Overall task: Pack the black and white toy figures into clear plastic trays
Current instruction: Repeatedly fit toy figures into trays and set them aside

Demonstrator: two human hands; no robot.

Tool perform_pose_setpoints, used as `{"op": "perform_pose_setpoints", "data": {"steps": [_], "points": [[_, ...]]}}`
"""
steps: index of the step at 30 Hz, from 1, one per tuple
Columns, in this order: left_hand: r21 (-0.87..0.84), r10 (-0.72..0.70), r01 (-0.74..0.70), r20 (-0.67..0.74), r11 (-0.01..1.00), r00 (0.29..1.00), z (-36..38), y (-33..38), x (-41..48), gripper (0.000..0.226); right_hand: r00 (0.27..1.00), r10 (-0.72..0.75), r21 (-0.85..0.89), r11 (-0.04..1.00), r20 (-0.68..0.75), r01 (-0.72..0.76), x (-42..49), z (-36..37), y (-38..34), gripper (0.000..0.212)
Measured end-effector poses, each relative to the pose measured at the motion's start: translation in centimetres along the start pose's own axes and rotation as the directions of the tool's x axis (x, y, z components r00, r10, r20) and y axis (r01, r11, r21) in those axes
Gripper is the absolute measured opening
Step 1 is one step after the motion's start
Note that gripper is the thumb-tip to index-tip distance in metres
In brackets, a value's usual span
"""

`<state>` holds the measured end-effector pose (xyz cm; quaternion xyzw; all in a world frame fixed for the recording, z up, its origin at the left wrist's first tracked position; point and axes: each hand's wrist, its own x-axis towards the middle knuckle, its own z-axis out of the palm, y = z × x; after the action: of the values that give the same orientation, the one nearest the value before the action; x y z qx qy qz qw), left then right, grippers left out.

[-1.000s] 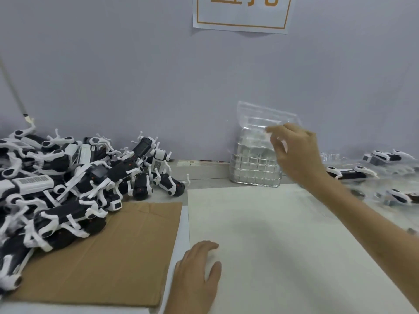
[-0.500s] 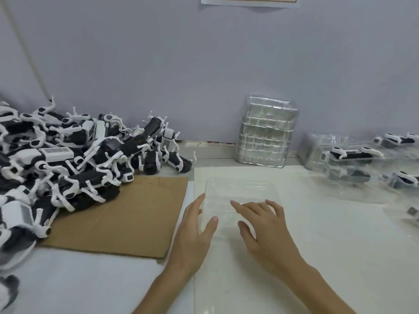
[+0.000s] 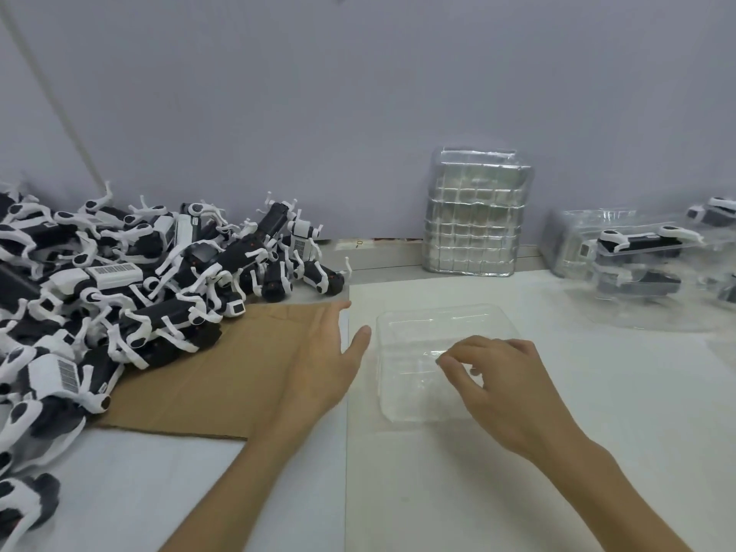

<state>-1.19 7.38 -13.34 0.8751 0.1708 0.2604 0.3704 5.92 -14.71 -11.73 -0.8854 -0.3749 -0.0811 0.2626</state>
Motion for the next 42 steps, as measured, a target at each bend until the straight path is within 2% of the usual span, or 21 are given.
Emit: {"op": "perform_pose_setpoints", "data": {"steps": [2,5,9,11,13,16,21,25,28,31,34,36,38,40,42], "points": [[0.035,-0.097,0.097,-0.006,0.995,0.995,-0.7,-0.8,3.0,0.050,1.000,0.010,0.006,1.000,-0.015,-0.010,0.0,0.0,-0.2,0.031],[0.032,-0.243,0.244,-0.040,0.969,0.969,-2.0,-2.5,6.9,0.050,1.000,0.005,0.005,1.000,-0.019,-0.005,-0.1,0.0,-0.7,0.033],[0.036,-0.252,0.260,-0.146,0.965,0.957,-2.1,-4.7,10.6,0.041,0.998,-0.025,-0.014,1.000,-0.061,0.024,-0.1,0.3,-1.1,0.040],[0.015,-0.290,0.296,-0.152,0.955,0.945,-1.5,-5.3,12.3,0.040,0.995,-0.033,-0.011,0.999,-0.097,0.032,0.1,0.6,-1.1,0.038],[-0.016,-0.318,0.319,-0.132,0.948,0.939,-0.8,-5.6,13.6,0.030,0.989,-0.048,-0.016,0.999,-0.140,0.046,0.3,0.9,-1.0,0.032],[0.033,-0.282,0.289,-0.142,0.957,0.949,0.2,-5.5,14.6,0.010,0.978,-0.076,-0.024,0.997,-0.194,0.073,0.5,1.1,-0.9,0.030],[0.061,-0.240,0.258,-0.215,0.964,0.947,1.2,-4.3,13.8,0.009,0.979,-0.090,-0.032,0.996,-0.181,0.085,0.4,1.2,-0.5,0.021],[-0.229,-0.242,0.184,-0.258,0.956,0.936,1.6,-0.3,11.4,0.006,0.992,-0.053,0.028,0.998,-0.118,0.057,0.1,0.8,-0.5,0.019],[-0.374,-0.143,0.025,-0.290,0.927,0.946,0.7,3.7,7.8,0.007,0.985,-0.040,0.194,0.978,-0.170,0.073,0.1,0.0,-0.7,0.017],[-0.458,0.049,-0.185,-0.292,0.869,0.955,-0.7,7.5,3.4,0.009,0.944,0.087,0.488,0.869,-0.317,0.084,0.2,-1.3,-0.9,0.018],[-0.452,0.189,-0.303,-0.280,0.839,0.941,-1.7,10.0,-0.5,0.009,0.944,0.140,0.738,0.662,-0.298,0.135,0.2,-2.7,-0.8,0.032],[-0.405,0.250,-0.355,-0.290,0.843,0.924,-1.8,10.8,-2.3,0.008,0.967,0.079,0.830,0.532,-0.244,0.166,0.2,-3.2,-0.9,0.051],[-0.278,0.330,-0.413,-0.300,0.867,0.895,-1.4,11.3,-3.7,0.010,0.983,0.037,0.902,0.404,-0.178,0.148,0.3,-3.2,-1.1,0.064],[-0.142,0.424,-0.476,-0.287,0.868,0.859,-0.9,11.5,-4.8,0.008,0.990,0.050,0.935,0.336,-0.133,0.109,0.2,-3.0,-1.4,0.061],[-0.093,0.481,-0.508,-0.212,0.856,0.850,-0.3,11.3,-5.4,0.007,0.984,0.113,0.935,0.344,-0.135,0.089,0.2,-2.7,-1.6,0.044]]}}
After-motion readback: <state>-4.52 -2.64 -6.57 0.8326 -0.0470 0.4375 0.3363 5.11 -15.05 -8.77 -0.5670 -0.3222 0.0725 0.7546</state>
